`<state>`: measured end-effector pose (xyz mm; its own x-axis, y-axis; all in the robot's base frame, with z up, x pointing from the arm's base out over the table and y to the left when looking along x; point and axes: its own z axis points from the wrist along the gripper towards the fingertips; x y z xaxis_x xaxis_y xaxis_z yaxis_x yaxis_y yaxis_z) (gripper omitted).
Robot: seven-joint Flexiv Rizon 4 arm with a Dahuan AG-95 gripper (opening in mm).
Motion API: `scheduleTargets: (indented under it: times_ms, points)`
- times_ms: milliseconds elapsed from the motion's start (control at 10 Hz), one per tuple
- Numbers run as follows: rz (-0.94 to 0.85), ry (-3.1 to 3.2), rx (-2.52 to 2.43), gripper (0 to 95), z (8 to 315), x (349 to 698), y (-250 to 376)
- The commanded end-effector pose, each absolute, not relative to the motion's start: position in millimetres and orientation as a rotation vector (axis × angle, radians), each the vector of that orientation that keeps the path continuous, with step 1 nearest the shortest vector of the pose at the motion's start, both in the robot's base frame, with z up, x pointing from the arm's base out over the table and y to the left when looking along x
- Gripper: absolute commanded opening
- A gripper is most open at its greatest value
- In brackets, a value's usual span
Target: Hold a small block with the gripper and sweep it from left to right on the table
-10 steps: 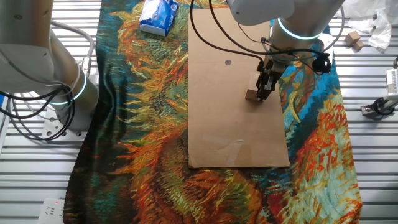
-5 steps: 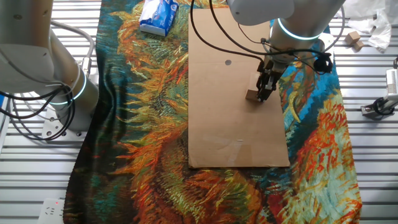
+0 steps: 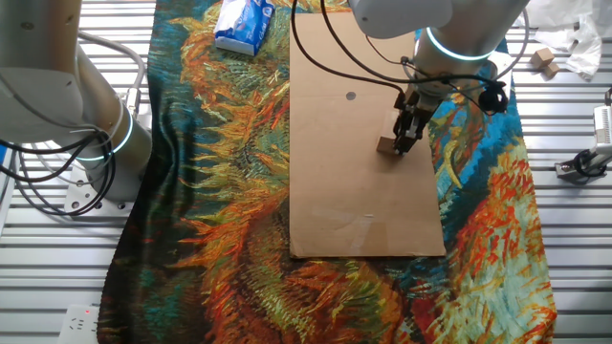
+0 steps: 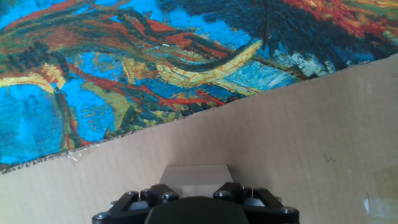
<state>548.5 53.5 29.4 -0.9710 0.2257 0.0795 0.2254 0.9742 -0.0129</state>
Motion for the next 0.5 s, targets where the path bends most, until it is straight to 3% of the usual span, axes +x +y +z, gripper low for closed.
scheduleTargets:
  times_ms: [100,500]
  points:
    - [-0.002,-3.051,-0.308,95.0,29.9,548.2,53.6]
    - [-0.001,-3.052,-0.303,95.0,30.1,548.2,53.6]
